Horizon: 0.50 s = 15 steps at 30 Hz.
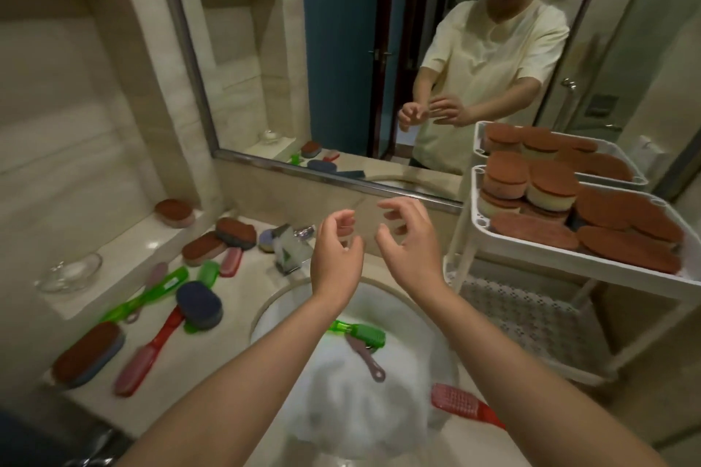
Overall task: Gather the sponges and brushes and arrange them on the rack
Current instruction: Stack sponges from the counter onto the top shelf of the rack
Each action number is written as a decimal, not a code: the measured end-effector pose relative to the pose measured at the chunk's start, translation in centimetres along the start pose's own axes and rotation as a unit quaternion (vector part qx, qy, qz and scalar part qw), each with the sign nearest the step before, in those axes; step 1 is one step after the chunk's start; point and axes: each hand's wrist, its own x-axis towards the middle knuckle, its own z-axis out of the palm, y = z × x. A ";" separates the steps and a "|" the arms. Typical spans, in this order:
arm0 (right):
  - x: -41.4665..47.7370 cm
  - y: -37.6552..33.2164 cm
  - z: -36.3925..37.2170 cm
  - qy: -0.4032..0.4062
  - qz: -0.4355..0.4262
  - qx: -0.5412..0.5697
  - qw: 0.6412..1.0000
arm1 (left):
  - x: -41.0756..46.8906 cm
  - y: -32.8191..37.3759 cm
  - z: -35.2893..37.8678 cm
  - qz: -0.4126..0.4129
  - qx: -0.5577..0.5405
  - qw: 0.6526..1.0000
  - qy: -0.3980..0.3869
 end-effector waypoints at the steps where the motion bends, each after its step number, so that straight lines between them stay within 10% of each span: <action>1: -0.2 -0.3 1.3 -0.013 0.015 0.011 1.000 | 0.1 -0.5 -1.1 -0.006 0.001 1.000 0.008; 15: -4.4 -4.0 19.1 -0.161 0.097 0.057 0.981 | 1.3 -10.1 -17.1 -0.098 0.065 0.989 0.090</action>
